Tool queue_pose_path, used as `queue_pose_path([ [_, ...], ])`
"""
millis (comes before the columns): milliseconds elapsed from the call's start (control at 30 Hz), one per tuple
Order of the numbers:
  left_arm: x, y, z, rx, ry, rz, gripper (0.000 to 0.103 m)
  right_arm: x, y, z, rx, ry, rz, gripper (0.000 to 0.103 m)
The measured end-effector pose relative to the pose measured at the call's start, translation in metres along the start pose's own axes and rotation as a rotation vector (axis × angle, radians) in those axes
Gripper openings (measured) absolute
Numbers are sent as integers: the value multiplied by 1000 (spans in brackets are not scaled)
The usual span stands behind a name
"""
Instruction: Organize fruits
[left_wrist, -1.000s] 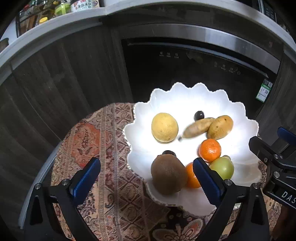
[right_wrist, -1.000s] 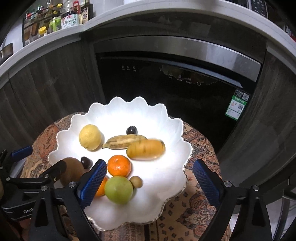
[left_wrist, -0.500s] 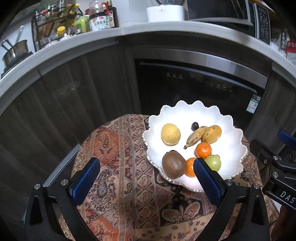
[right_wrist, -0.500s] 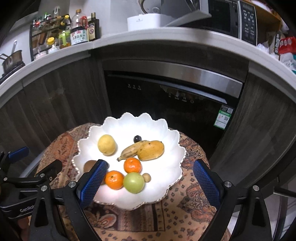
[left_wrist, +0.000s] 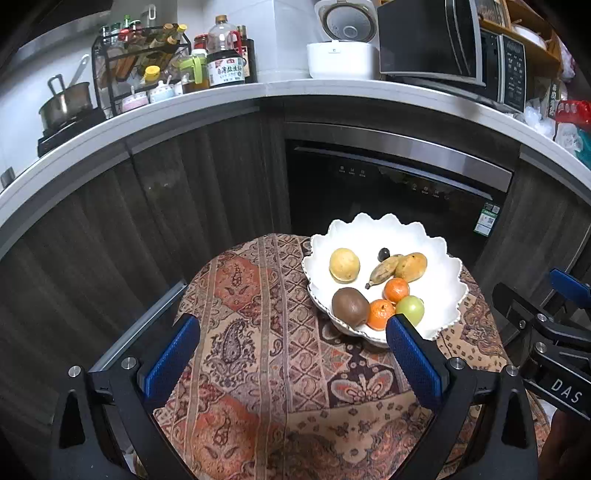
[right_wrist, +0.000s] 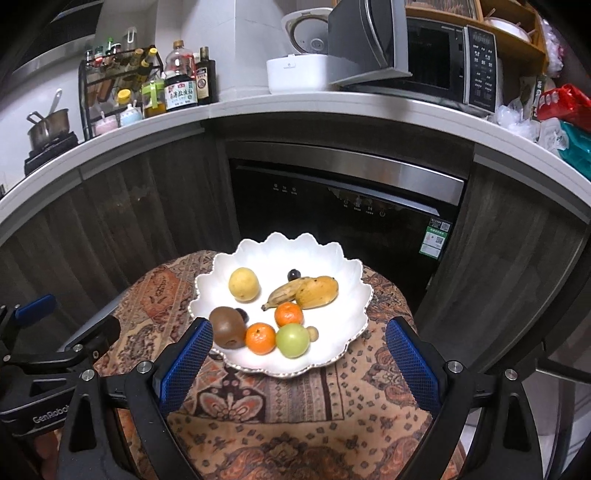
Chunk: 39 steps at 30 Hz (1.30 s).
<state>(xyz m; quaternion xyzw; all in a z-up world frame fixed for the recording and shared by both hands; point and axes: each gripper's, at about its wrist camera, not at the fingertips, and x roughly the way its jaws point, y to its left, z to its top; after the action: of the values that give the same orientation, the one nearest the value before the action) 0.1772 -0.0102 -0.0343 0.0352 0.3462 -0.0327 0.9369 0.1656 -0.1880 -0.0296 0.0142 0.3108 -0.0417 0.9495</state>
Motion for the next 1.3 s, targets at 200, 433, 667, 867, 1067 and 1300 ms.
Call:
queue_pose_path([
  [200, -27, 5, -14, -19, -15, 4, 102, -24, 1, -10, 11, -8, 2, 95],
  [433, -49, 11, -34, -36, -3, 12, 102, -44, 3, -29, 24, 3, 8, 95],
  [667, -73, 13, -52, -37, -13, 32, 102, -62, 3, -44, 32, 8, 10, 95],
  [867, -88, 15, -67, -42, -18, 36, 102, -77, 3, -62, 36, 3, 7, 95],
  [1067, -95, 16, -77, -44, -20, 36, 102, -91, 1, -71, 33, -33, -26, 95],
  [1300, -103, 16, -82, -56, -37, 32, 102, -101, 1, -76, 44, -37, -19, 95],
])
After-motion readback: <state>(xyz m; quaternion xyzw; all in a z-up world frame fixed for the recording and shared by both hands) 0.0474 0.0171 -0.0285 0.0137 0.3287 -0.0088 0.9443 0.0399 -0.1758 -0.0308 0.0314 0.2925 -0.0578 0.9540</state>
